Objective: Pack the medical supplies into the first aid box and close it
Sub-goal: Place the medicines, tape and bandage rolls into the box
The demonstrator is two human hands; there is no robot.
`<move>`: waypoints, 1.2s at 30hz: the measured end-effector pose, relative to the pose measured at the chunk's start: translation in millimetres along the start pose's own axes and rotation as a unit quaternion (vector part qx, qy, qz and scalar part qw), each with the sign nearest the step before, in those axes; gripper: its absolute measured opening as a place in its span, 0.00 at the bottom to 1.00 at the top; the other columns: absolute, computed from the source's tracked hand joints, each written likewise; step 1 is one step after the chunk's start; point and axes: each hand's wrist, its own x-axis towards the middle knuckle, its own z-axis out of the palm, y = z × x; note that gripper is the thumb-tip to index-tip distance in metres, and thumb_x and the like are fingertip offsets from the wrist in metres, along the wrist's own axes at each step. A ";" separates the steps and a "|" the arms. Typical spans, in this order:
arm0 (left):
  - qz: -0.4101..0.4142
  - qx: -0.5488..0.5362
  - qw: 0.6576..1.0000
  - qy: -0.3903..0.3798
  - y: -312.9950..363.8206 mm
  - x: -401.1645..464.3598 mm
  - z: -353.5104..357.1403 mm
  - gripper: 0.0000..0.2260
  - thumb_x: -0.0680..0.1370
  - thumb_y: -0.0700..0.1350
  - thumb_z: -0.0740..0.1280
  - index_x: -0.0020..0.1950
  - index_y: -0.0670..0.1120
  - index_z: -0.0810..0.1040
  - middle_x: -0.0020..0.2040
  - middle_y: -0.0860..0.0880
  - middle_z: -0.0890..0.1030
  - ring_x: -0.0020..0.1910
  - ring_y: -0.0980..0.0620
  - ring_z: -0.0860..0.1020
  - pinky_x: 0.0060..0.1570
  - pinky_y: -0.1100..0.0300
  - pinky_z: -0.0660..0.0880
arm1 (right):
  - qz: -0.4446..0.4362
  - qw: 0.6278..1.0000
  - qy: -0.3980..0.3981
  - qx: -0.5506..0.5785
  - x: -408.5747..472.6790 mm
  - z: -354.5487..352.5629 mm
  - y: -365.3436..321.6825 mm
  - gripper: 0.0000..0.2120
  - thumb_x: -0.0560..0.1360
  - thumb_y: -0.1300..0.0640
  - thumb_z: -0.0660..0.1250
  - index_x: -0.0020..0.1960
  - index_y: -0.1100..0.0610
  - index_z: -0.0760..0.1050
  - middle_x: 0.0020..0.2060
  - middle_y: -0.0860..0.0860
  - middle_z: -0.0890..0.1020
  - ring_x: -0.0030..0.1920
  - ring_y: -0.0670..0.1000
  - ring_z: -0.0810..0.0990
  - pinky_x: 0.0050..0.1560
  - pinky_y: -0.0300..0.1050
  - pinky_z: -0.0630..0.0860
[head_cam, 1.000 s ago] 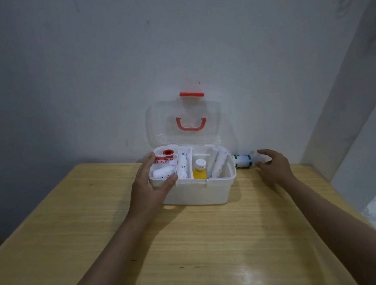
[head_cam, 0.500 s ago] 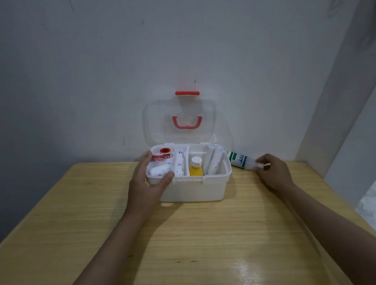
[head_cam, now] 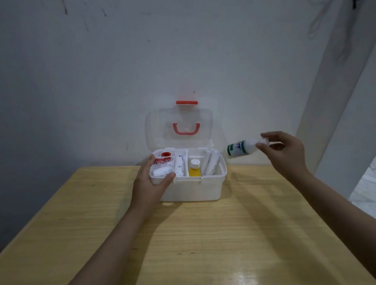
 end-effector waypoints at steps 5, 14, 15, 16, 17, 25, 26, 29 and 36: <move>-0.006 0.005 1.000 -0.004 0.6 0.1 -0.8 0.32 0.70 0.54 0.73 0.72 0.56 0.65 0.66 0.58 0.70 0.64 0.53 0.71 0.60 0.47 0.76 | -0.019 0.998 -0.052 0.035 0.6 8.1 -34.0 0.11 0.66 0.58 0.76 0.48 0.56 0.80 0.43 0.50 0.83 0.37 0.48 0.82 0.38 0.35 0.80; 0.000 0.003 1.000 -0.005 1.4 0.6 -2.0 0.33 0.69 0.52 0.74 0.72 0.52 0.66 0.70 0.52 0.70 0.66 0.54 0.70 0.63 0.51 0.73 | -0.033 0.976 -0.211 -0.050 -5.6 56.0 -41.6 0.11 0.66 0.59 0.75 0.49 0.56 0.84 0.32 0.50 0.82 0.30 0.43 0.77 0.35 0.29 0.71; 0.002 0.001 1.000 -0.005 1.7 0.7 -2.0 0.33 0.69 0.52 0.74 0.72 0.52 0.66 0.70 0.52 0.70 0.66 0.54 0.70 0.63 0.52 0.73 | -0.031 0.972 -0.224 -0.059 -6.4 59.6 -40.2 0.11 0.66 0.59 0.76 0.49 0.56 0.83 0.34 0.51 0.83 0.31 0.44 0.77 0.36 0.31 0.71; 0.004 0.000 1.000 -0.004 1.3 0.9 -1.9 0.33 0.69 0.52 0.74 0.72 0.52 0.66 0.70 0.52 0.70 0.66 0.54 0.69 0.64 0.52 0.72 | -0.028 0.969 -0.237 -0.065 -7.7 62.6 -38.0 0.12 0.66 0.59 0.76 0.49 0.56 0.83 0.34 0.50 0.82 0.31 0.43 0.76 0.37 0.31 0.71; 0.006 0.001 1.000 -0.003 0.6 1.5 -2.0 0.33 0.69 0.52 0.74 0.72 0.52 0.66 0.70 0.52 0.70 0.66 0.54 0.69 0.65 0.51 0.72 | -0.024 0.966 -0.247 -0.068 -9.4 65.0 -35.8 0.12 0.66 0.59 0.76 0.49 0.56 0.83 0.34 0.49 0.82 0.30 0.41 0.76 0.35 0.30 0.70; 0.011 0.000 1.000 0.003 -7.1 4.0 0.1 0.33 0.69 0.54 0.74 0.72 0.53 0.67 0.70 0.54 0.70 0.67 0.54 0.69 0.64 0.48 0.73 | -0.024 0.960 -0.276 -0.045 -7.3 66.3 -28.4 0.11 0.65 0.52 0.76 0.47 0.50 0.83 0.44 0.46 0.84 0.40 0.44 0.82 0.43 0.41 0.77; 0.011 -0.001 1.000 0.004 -7.8 4.1 0.5 0.33 0.69 0.54 0.74 0.72 0.53 0.67 0.70 0.54 0.70 0.67 0.55 0.69 0.64 0.48 0.73 | -0.030 0.962 -0.268 -0.044 -4.3 66.0 -29.1 0.11 0.65 0.50 0.76 0.48 0.49 0.83 0.44 0.45 0.84 0.41 0.43 0.82 0.43 0.40 0.77; 0.015 -0.006 1.000 0.005 -8.1 3.7 1.3 0.33 0.69 0.53 0.74 0.72 0.53 0.66 0.70 0.54 0.70 0.67 0.55 0.69 0.64 0.50 0.72 | -0.049 0.980 -0.189 -0.040 12.1 69.1 -34.0 0.14 0.67 0.48 0.73 0.51 0.51 0.81 0.48 0.46 0.83 0.44 0.45 0.81 0.43 0.40 0.76; 0.021 -0.005 1.000 0.006 -8.1 3.3 1.3 0.33 0.69 0.51 0.74 0.72 0.53 0.66 0.68 0.57 0.70 0.66 0.57 0.69 0.64 0.51 0.72 | -0.065 0.989 -0.073 -0.114 71.3 96.4 -48.3 0.27 0.71 0.42 0.65 0.67 0.53 0.70 0.63 0.54 0.77 0.63 0.56 0.73 0.62 0.52 0.71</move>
